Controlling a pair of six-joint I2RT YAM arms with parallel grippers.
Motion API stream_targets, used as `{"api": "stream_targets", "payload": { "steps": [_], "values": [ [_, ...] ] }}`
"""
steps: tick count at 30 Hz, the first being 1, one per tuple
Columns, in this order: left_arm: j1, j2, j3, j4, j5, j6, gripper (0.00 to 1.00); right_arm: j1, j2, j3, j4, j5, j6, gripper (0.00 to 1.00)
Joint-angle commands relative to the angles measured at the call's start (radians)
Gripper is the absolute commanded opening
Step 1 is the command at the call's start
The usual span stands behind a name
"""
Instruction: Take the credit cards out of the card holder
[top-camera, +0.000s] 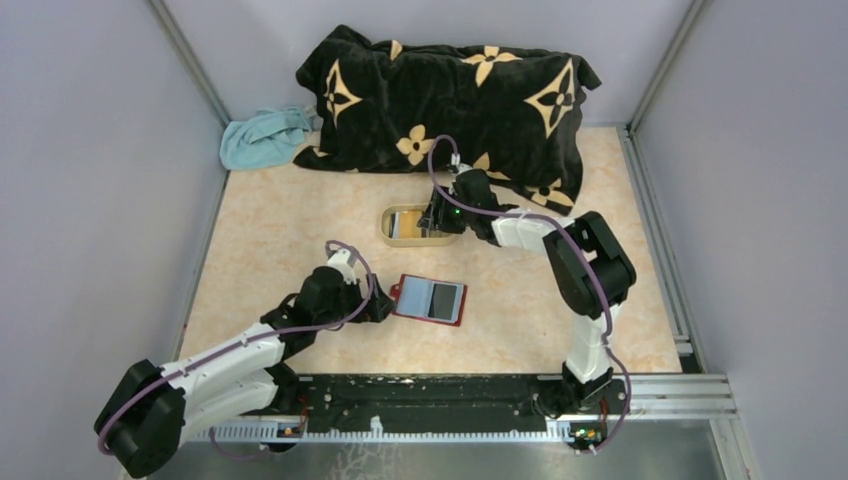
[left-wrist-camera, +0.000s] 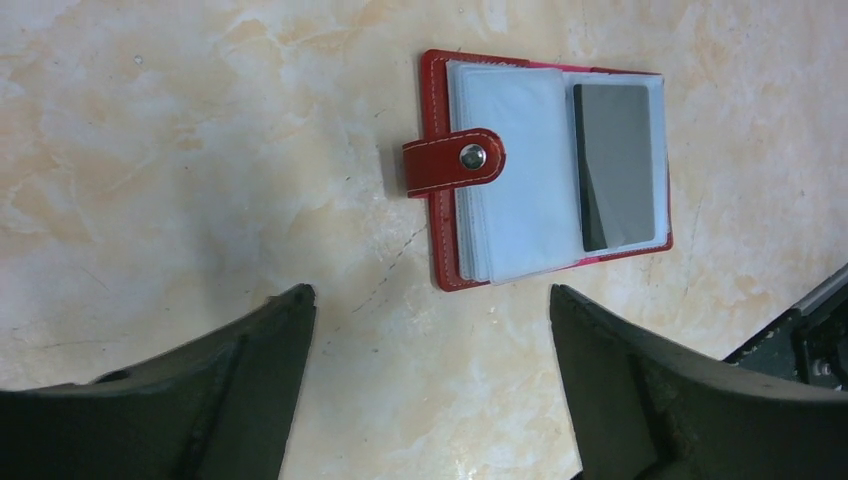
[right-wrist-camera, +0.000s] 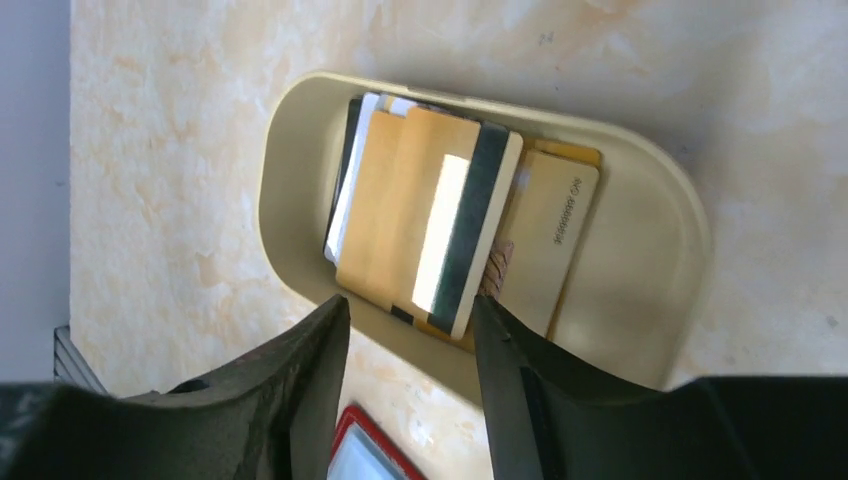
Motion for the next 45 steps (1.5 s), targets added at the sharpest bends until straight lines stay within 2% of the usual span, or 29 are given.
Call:
{"api": "stream_targets", "payload": {
  "steps": [1,5,7,8,11,12,13,15,17,19,25,26,27,28,33,40,45],
  "values": [
    [0.005,-0.03,-0.005,0.042,0.022,0.018,0.79,-0.008,-0.163,-0.058,0.102,0.059,-0.03,0.5],
    [0.005,-0.028,0.036,0.035,0.021,0.027,0.39,-0.007,-0.337,-0.164,0.133,0.088,-0.049,0.48],
    [0.004,-0.017,0.049,0.061,0.03,0.04,0.35,-0.007,-0.414,-0.221,0.122,0.092,-0.053,0.44],
    [0.004,-0.005,0.055,0.083,0.047,0.051,0.35,-0.006,-0.453,-0.259,0.118,0.096,-0.052,0.39],
    [0.003,0.069,0.082,0.147,0.131,0.056,0.22,0.016,-0.572,-0.376,0.098,0.1,-0.057,0.08],
    [0.003,0.097,0.094,0.171,0.157,0.057,0.23,0.045,-0.602,-0.411,0.078,0.119,-0.079,0.02],
    [0.003,0.129,0.104,0.193,0.173,0.055,0.28,0.095,-0.629,-0.433,0.038,0.17,-0.103,0.0],
    [0.005,0.185,0.119,0.247,0.199,0.046,0.53,0.212,-0.656,-0.455,-0.047,0.277,-0.147,0.0],
    [0.006,0.237,0.138,0.289,0.231,0.046,0.67,0.303,-0.663,-0.487,-0.088,0.32,-0.12,0.0],
    [0.007,0.285,0.175,0.307,0.266,0.043,0.72,0.365,-0.679,-0.553,-0.065,0.336,-0.065,0.0],
    [0.007,0.368,0.206,0.364,0.317,0.013,0.75,0.437,-0.734,-0.721,0.009,0.348,0.057,0.0],
    [0.007,0.374,0.205,0.37,0.32,0.009,0.78,0.446,-0.744,-0.74,0.02,0.344,0.074,0.0],
    [0.007,0.379,0.205,0.371,0.326,0.002,0.9,0.451,-0.75,-0.758,0.026,0.339,0.085,0.0],
    [0.005,0.384,0.204,0.376,0.336,-0.006,0.94,0.453,-0.755,-0.777,0.03,0.333,0.097,0.0],
    [0.0,0.37,0.154,0.444,0.354,-0.073,0.94,0.454,-0.77,-0.844,0.042,0.34,0.124,0.0],
    [-0.009,0.366,0.136,0.467,0.415,-0.104,0.93,0.422,-0.7,-0.821,0.047,0.365,0.103,0.0],
    [-0.017,0.375,0.117,0.52,0.434,-0.141,0.91,0.405,-0.715,-0.819,0.048,0.369,0.093,0.0]
  ]
}}
